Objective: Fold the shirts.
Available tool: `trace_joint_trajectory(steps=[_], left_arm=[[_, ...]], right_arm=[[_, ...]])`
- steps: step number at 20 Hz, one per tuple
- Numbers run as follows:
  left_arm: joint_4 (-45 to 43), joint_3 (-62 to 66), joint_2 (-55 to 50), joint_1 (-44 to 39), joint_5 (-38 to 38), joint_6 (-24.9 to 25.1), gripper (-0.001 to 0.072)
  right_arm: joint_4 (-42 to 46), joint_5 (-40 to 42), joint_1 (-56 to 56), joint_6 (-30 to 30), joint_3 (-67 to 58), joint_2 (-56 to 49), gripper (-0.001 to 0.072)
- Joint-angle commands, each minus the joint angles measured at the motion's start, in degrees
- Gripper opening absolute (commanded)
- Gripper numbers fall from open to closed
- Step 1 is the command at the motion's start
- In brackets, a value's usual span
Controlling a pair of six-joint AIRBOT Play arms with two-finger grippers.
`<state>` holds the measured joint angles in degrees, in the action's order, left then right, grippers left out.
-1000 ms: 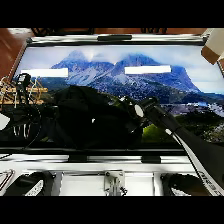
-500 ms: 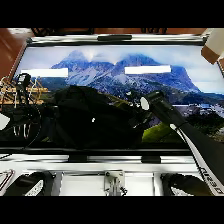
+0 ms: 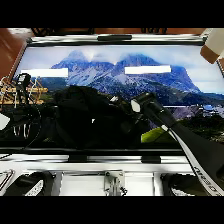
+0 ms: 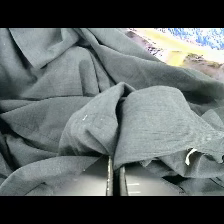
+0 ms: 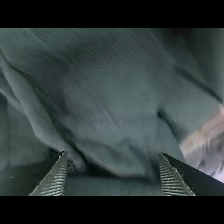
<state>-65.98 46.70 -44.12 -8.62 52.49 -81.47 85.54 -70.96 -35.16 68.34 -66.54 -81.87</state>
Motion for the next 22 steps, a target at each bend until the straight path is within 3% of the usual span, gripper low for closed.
trace_joint_trajectory(steps=[1,4,8,9,10,11,12,16,22], left_arm=[[0.0,0.1,0.0,0.0,0.0,0.0,0.0055],[0.0,0.1,0.0,0.0,0.0,0.0,0.0055],[0.0,0.1,0.0,0.0,0.0,0.0,0.0055],[0.0,0.1,0.0,0.0,0.0,0.0,0.0055],[0.0,0.1,0.0,0.0,0.0,0.0,0.0055],[0.0,0.1,0.0,0.0,0.0,0.0,0.0055],[0.0,0.1,0.0,0.0,0.0,0.0,0.0055],[0.0,0.2,0.0,0.0,0.0,0.0,0.0055],[-3.6,6.6,0.0,0.1,0.1,0.0,0.0055]], right_arm=[[1.4,1.5,-1.9,-5.6,-0.1,-3.8,0.0674],[2.5,2.2,-1.9,-8.2,-0.1,-6.8,0.0674],[3.5,4.6,-1.9,-7.1,-0.1,-11.4,0.0671],[4.6,4.4,-1.9,-5.7,-0.1,-11.9,0.0628],[6.9,4.1,-1.8,-3.9,-0.1,-12.0,0.0440],[10.1,3.5,-1.8,-2.0,-0.1,-11.8,0.0185],[12.9,2.8,-1.9,0.6,-0.2,-11.5,0.0098],[16.4,-1.6,-1.9,3.3,-2.2,-5.4,0.0096],[18.0,-1.7,-1.9,7.9,-6.1,13.5,0.0097]])
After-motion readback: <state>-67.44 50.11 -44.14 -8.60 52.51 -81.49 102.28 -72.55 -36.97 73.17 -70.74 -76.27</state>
